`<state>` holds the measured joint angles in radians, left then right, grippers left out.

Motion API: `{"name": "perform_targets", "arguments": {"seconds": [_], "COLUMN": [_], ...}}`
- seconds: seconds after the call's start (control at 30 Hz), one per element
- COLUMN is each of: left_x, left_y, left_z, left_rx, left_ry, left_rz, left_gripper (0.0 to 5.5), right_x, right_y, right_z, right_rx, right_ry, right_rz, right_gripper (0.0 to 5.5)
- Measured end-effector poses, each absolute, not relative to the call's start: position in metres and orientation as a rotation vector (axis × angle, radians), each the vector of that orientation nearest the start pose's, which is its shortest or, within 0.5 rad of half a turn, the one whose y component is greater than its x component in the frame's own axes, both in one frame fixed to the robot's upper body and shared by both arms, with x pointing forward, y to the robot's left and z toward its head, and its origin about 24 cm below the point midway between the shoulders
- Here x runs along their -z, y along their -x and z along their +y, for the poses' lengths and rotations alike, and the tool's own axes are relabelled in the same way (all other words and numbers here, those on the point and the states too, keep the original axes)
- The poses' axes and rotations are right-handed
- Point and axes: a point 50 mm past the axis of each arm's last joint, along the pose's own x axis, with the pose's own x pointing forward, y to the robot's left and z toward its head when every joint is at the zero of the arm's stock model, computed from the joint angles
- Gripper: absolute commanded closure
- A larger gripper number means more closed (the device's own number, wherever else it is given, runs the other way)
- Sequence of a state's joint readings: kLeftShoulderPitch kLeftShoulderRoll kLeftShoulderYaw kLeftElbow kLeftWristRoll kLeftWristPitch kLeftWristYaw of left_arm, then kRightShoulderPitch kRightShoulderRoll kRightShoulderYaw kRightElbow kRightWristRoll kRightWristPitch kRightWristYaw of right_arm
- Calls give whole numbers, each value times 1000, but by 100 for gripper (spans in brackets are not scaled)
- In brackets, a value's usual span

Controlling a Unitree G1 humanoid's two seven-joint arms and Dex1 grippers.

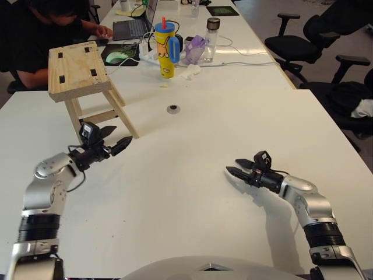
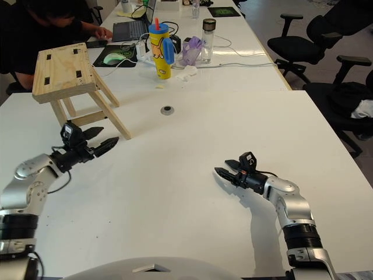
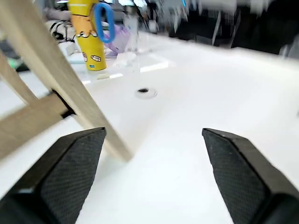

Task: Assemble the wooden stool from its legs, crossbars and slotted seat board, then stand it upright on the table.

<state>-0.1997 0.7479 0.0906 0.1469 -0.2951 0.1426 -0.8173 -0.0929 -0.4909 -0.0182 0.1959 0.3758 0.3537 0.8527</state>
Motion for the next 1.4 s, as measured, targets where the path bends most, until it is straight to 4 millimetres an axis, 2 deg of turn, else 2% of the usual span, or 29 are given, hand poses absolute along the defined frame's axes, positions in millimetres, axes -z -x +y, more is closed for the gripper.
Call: {"name": "perform_targets", "arguments": {"seconds": [0.07,0.17,0.27,0.33,0.4,0.5,0.63,0.77,0.9,0.97,1.03,1.1,1.17,1.23,1.33,1.4], "left_x": [-118,-116,-94,-87,-89,-104,-121,-118,-88,-72,-64,-59,-63,-71,-84,-96], "left_y": [-284,-297,-300,-307,-315,-332,-355,-356,-329,-312,-296,-284,-280,-284,-300,-310], "left_z": [284,294,306,316,325,329,318,301,301,298,287,267,242,210,175,168], "left_rx": [597,533,493,429,364,271,179,234,261,225,171,163,189,243,255,247], "left_ry": [-489,-601,-721,-830,-929,-1036,-1065,-902,-721,-553,-380,-251,-164,-88,66,84], "left_rz": [182,187,283,336,363,332,250,137,89,48,-36,-100,-164,-227,-261,-296], "left_gripper": [169,169,169,169,169,169,169,169,169,169,169,169,169,169,169,169], "right_x": [-22,-21,-20,-21,-20,-20,-19,-20,-21,-22,-24,-34,-48,-61,-84,-96], "right_y": [-247,-248,-248,-249,-250,-251,-252,-253,-255,-254,-257,-265,-277,-291,-311,-320], "right_z": [-221,-216,-212,-210,-208,-205,-200,-195,-191,-189,-182,-166,-157,-146,-134,-132], "right_rx": [-737,-742,-755,-761,-764,-771,-783,-791,-781,-766,-725,-672,-565,-476,-389,-367], "right_ry": [-89,-90,-86,-88,-91,-94,-97,-100,-127,-133,-158,-208,-244,-248,-252,-223], "right_rz": [444,433,431,428,426,425,424,421,416,414,380,299,209,151,101,67], "right_gripper": [238,238,238,238,238,238,238,238,238,238,238,238,238,238,238,238]}}
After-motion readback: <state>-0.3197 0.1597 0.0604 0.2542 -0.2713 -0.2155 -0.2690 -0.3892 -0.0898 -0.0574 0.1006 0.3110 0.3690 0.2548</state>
